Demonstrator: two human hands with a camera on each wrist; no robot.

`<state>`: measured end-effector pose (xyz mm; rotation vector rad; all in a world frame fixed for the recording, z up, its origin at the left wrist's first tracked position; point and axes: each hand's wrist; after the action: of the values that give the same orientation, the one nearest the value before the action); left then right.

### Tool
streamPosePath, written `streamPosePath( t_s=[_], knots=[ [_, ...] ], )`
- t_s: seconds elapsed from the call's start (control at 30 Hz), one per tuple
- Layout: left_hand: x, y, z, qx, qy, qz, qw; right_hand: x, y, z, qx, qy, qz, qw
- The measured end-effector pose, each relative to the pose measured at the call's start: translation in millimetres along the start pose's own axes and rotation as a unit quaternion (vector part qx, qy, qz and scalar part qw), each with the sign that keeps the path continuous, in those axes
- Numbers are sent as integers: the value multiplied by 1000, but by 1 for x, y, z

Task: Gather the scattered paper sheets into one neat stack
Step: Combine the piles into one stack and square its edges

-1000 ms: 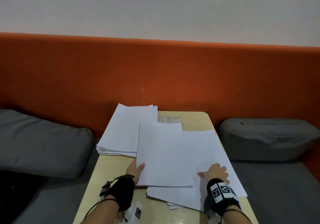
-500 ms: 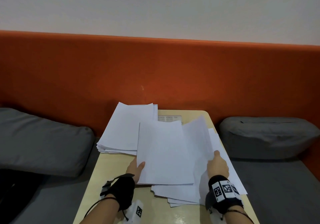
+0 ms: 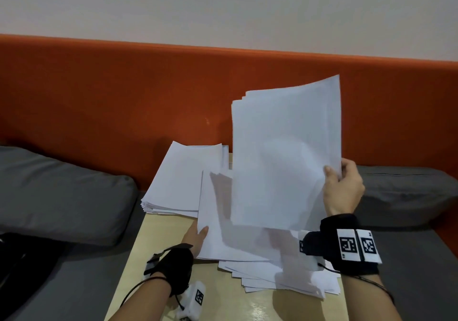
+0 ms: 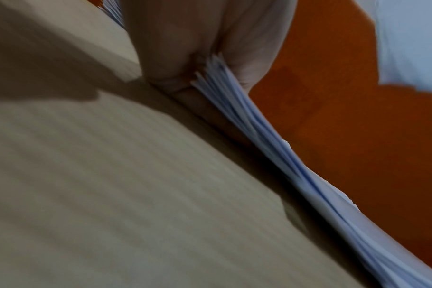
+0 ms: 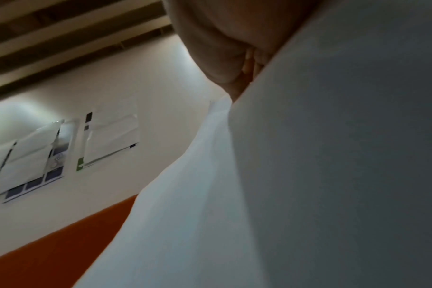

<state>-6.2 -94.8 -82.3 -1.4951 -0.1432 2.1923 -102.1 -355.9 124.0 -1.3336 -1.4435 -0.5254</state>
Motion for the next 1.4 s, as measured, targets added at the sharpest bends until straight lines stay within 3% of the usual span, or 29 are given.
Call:
streamPosePath(
  t_s=[0.13,0.2,0.23,0.3,0.37,0.67,0.8,0.93,1.0,1.07,1.13,1.23,1.4],
  knots=[
    [-4,-1,0,-12,-16,-11,1000,-36,28,17,81,61,-7,995],
    [-7,-1,2,-15,-19,-2,1000,-64,43,31,143,97,67,983],
    [-8,-1,2,-14,-20,3,1000,-80,50,40,193,103,142,965],
    [-9,0,4,-12,-20,5,1000,-106,60,62,298,89,311,898],
    [-10,0,7,-15,-19,1,1000,-119,63,77,354,72,397,844],
    [-15,-2,15,-10,-27,6,1000,-112,73,85,364,127,431,816],
    [-17,-3,18,0,-12,23,1000,-111,73,83,375,176,361,835],
    [-24,-2,23,-5,-11,40,999,-113,71,84,399,118,264,870],
    [-26,-2,24,-8,-18,34,999,-112,66,78,351,99,223,904],
    [-25,-3,23,-9,-21,27,999,-109,57,68,250,103,170,948],
    [-22,-3,21,-7,-10,40,999,-108,44,53,149,129,122,973],
    [-17,-3,20,3,8,35,999,-112,32,30,76,172,86,978],
    [-18,-4,22,-6,2,28,1000,-128,33,23,104,197,113,968]
  ],
)
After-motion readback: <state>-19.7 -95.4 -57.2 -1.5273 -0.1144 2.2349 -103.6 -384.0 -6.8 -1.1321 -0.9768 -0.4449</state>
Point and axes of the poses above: each hand's wrist, its own z-axis away from the middle knuckle, its own y-axis out of the palm, x = y × z, and after that the axes turned 4 degrees about -x, right-handed
